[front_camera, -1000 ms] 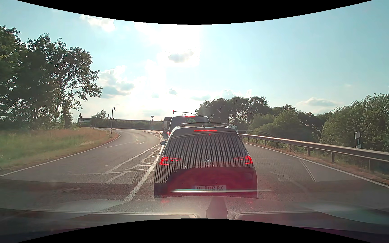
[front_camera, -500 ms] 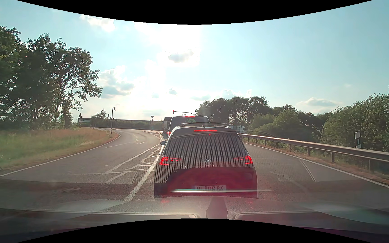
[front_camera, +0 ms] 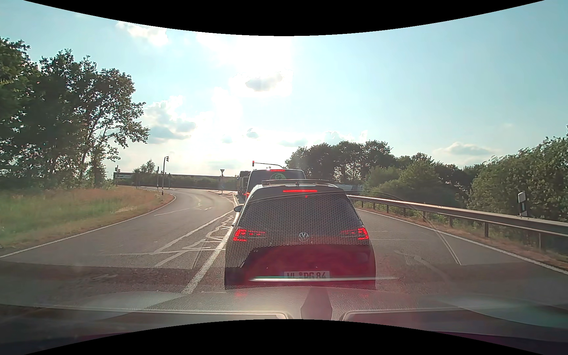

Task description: Follow the waypoints while adhering to traffic rules and regulations

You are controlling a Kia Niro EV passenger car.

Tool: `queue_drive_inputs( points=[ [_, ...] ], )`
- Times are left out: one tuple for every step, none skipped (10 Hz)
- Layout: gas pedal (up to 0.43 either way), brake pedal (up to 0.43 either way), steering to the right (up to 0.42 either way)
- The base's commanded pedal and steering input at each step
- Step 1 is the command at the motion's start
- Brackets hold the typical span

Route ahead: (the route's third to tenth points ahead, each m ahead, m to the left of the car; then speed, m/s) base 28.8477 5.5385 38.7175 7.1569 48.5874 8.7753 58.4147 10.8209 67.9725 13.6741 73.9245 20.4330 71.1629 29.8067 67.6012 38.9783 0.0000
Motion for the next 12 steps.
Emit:
queue_drive_inputs(
  points=[
    [0.000,0.256,-0.042],
    [0.000,0.256,-0.043],
    [0.000,0.256,-0.042],
    [0.000,0.256,-0.042],
    [0.000,0.256,-0.043],
    [0.000,0.256,-0.042],
    [0.000,0.256,-0.042],
    [0.000,0.256,-0.042],
    [0.000,0.256,-0.042],
    [0.000,0.256,-0.043],
    [0.000,0.256,-0.043],
    [0.000,0.256,-0.042]
  ],
)
